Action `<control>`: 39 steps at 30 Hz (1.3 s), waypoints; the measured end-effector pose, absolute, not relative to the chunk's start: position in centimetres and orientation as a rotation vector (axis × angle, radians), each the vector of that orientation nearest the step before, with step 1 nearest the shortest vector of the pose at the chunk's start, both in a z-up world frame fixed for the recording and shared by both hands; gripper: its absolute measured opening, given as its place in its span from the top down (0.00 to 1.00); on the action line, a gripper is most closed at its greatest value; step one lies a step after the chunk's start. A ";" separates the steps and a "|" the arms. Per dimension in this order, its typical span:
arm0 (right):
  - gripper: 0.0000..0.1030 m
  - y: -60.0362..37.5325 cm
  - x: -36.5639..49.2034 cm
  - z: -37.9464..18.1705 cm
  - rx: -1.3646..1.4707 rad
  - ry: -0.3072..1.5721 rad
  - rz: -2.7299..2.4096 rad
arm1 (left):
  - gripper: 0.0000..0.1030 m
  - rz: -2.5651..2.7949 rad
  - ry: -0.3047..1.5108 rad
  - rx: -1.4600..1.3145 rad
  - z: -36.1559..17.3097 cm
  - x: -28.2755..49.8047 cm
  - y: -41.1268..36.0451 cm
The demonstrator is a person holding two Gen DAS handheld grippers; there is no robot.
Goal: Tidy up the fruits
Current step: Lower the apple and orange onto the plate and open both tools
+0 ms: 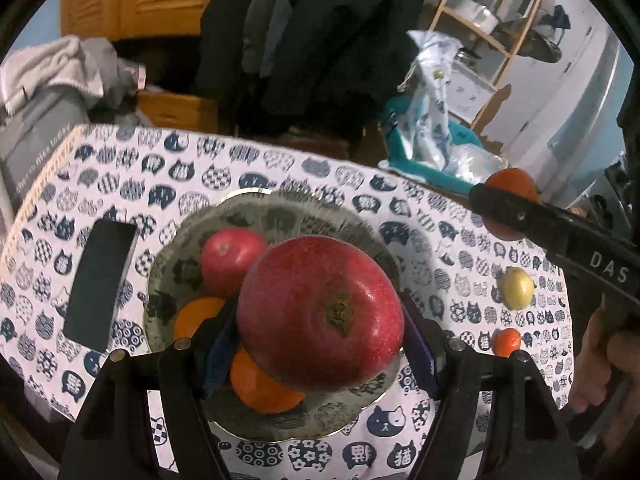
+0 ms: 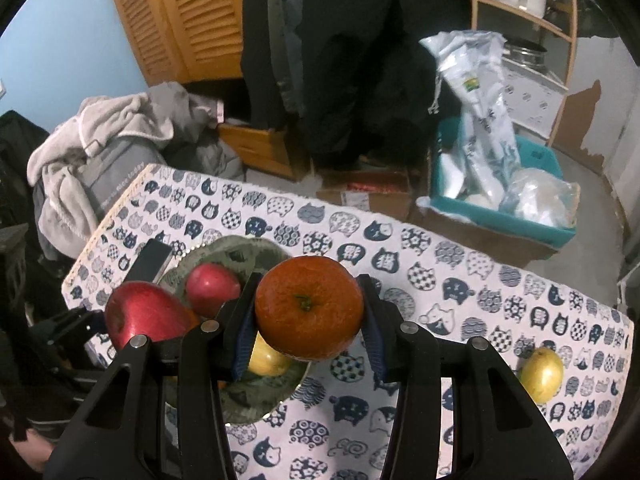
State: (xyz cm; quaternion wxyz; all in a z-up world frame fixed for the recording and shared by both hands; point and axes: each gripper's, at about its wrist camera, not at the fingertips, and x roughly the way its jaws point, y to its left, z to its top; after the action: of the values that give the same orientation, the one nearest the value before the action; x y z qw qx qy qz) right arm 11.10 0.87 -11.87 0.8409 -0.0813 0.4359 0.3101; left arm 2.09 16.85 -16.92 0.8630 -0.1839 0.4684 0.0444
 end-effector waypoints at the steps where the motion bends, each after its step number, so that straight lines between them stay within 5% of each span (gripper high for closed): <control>1: 0.57 1.1 11.2 -12.1 -0.174 0.926 0.658 | 0.27 0.093 0.993 -0.400 -17.3 2.2 17.1; 16: 0.57 5.5 12.6 -17.1 -0.188 1.040 0.705 | 0.27 0.110 1.115 -0.476 -22.5 3.4 18.7; 39: 0.53 7.5 12.6 -18.8 -0.167 1.097 0.763 | 0.27 0.126 1.069 -0.468 -20.4 3.0 19.1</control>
State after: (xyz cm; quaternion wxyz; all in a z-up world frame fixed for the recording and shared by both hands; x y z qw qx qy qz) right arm 12.61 7.55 -18.80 0.7819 -0.0771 0.5079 0.3532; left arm 3.05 19.09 -20.37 0.8326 -0.2210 0.5044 0.0594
